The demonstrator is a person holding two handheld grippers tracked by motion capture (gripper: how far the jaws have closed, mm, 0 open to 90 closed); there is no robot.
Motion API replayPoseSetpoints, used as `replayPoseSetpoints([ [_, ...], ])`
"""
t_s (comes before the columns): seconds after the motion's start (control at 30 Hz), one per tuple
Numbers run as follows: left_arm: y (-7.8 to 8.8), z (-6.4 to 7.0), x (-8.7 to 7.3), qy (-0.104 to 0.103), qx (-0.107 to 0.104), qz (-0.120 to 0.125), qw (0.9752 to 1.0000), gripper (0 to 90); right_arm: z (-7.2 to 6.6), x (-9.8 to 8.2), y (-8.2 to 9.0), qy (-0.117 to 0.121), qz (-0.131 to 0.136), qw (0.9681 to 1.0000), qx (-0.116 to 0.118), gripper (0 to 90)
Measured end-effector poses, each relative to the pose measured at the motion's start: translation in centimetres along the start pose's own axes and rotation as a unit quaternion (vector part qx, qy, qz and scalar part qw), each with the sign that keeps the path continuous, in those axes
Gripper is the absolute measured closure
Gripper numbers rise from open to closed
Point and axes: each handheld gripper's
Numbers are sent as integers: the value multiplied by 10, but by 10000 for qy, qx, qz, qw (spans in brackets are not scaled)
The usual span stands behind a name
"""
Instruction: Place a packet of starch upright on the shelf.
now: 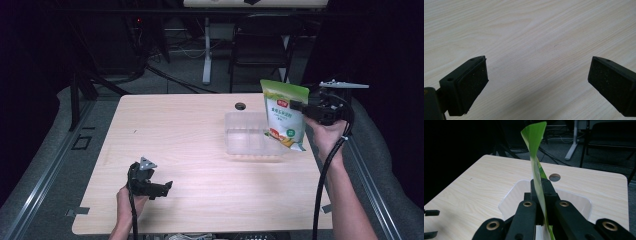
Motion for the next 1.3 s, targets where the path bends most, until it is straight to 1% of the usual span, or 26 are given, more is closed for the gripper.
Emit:
replayPoseSetpoints([
  [0.13,-1,0,0,15,26,24,10000,25,3,1,-3,-18,-2,10000,-65,900],
  [0.17,-1,0,0,9,20,21,10000,25,4,1,-5,-103,39,9998,-142,900],
  [0.23,0,1,0,-16,-24,10,10000,25,6,2,-7,-152,46,9997,-183,900],
  [0.33,0,2,1,-62,-25,33,10000,25,9,2,-9,-213,65,9994,-281,900],
  [0.53,0,2,1,-74,-28,19,10000,24,12,0,-15,-381,119,9987,-311,900],
  [0.73,0,2,1,-77,-31,17,10000,25,12,-2,-25,-485,114,9982,-343,900],
  [0.93,0,2,1,-70,-45,12,10000,25,12,-4,-34,-499,59,9982,-336,900],
  [1.07,0,2,1,-76,-40,10,10000,25,13,-5,-38,-575,66,9978,-334,900],
  [1.17,0,3,1,-102,-34,57,9999,25,14,-6,-44,-596,21,9976,-356,900],
  [1.3,0,3,1,-101,-29,50,9999,25,15,-8,-50,-639,15,9974,-335,900],
])
Point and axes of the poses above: each handheld gripper's, and its own axes: y roughly backward along the jaws, x roughly out of its top, z roughly to its right, and after that the axes turned 14 degrees about -x, right-handed
